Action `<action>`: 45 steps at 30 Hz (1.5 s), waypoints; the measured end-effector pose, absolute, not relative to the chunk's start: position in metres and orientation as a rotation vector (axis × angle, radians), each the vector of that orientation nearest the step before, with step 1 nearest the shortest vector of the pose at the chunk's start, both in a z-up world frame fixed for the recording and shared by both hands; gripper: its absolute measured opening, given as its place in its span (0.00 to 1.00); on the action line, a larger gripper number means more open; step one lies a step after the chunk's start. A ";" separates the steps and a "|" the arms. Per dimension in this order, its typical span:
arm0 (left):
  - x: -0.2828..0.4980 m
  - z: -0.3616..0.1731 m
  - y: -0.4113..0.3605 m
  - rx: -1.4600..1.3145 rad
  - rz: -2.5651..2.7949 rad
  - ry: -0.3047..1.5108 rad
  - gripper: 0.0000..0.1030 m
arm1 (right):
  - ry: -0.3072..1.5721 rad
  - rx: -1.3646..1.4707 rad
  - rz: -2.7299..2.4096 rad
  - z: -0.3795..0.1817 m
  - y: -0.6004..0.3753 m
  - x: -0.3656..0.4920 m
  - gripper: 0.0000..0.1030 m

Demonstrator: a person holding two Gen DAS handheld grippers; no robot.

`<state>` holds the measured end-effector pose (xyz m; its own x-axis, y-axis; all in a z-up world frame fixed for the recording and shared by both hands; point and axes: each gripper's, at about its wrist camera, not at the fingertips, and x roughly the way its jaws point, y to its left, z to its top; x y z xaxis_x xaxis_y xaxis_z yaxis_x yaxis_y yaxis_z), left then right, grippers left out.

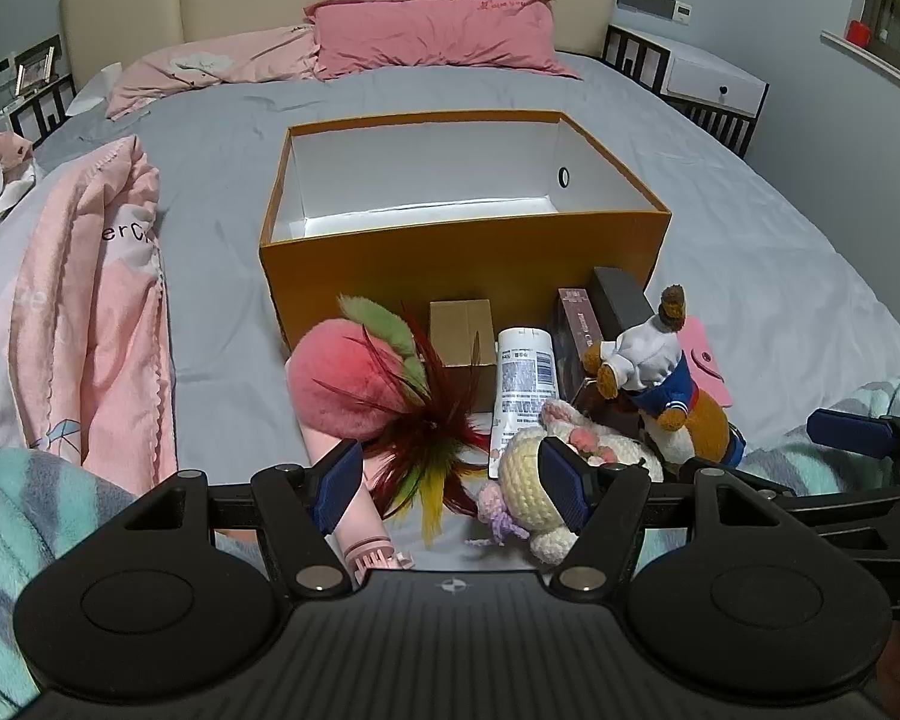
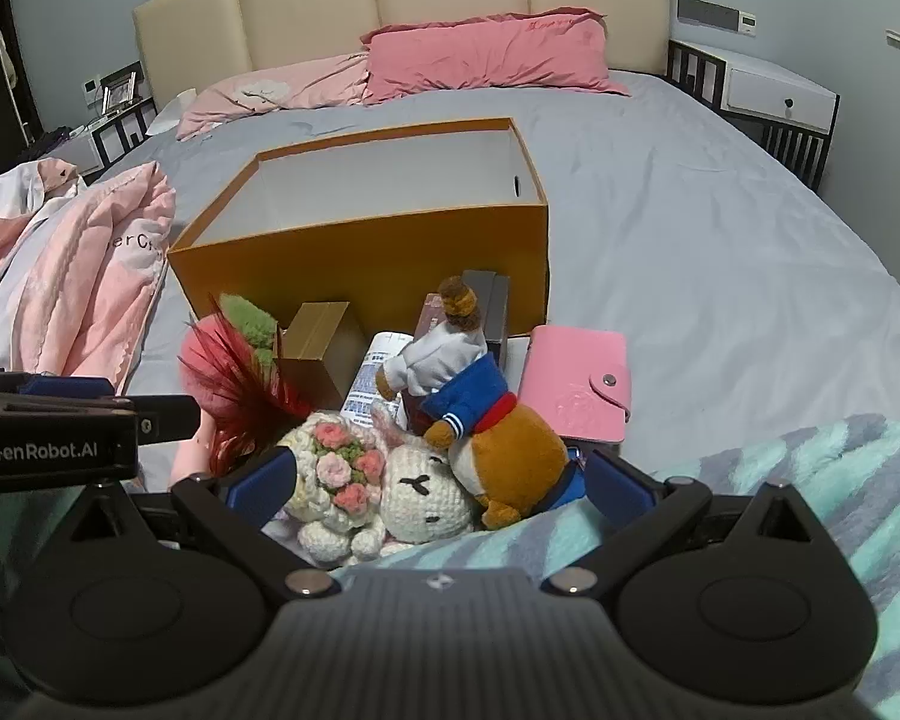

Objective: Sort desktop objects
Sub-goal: 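Move both grippers toward the crocheted bunny and the sailor duck plush, then grasp the cream crocheted bunny with the left gripper while the right grasps the sailor duck plush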

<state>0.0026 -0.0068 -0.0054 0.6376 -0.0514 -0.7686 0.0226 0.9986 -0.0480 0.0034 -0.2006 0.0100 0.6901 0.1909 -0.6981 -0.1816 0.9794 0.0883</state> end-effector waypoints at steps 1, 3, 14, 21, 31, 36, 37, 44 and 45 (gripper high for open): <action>0.003 -0.005 -0.006 -0.037 -0.043 0.881 0.75 | 0.782 0.012 0.210 0.010 -0.200 0.003 0.99; 0.003 -0.006 -0.005 -0.046 -0.044 0.889 0.75 | 0.780 0.012 0.213 0.010 -0.200 0.004 0.99; 0.006 -0.009 0.002 -0.093 -0.092 0.920 0.61 | 0.810 0.002 0.228 0.007 -0.201 0.010 0.78; 0.012 -0.013 -0.015 -0.048 -0.244 0.942 0.61 | 0.861 -0.095 0.274 0.003 -0.205 0.025 0.63; 0.042 -0.035 -0.031 0.014 -0.330 1.047 0.64 | 0.901 -0.264 0.360 -0.010 -0.204 0.044 0.61; 0.063 -0.041 -0.044 0.171 -0.430 1.083 0.65 | 0.913 -0.316 0.393 -0.018 -0.201 0.060 0.62; 0.067 -0.043 -0.046 0.196 -0.454 1.093 0.65 | 0.916 -0.322 0.400 -0.020 -0.200 0.063 0.62; 0.086 -0.060 -0.065 0.335 -0.594 1.180 0.68 | 0.952 -0.379 0.416 -0.038 -0.192 0.078 0.64; 0.088 -0.063 -0.068 0.356 -0.602 1.186 0.70 | 0.956 -0.379 0.415 -0.039 -0.192 0.080 0.64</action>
<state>0.0881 -0.0679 -0.0635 0.2461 -0.2496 -0.9366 0.6089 0.7916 -0.0510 0.0797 -0.1925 -0.0393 0.5102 0.1720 -0.8427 -0.4987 0.8574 -0.1270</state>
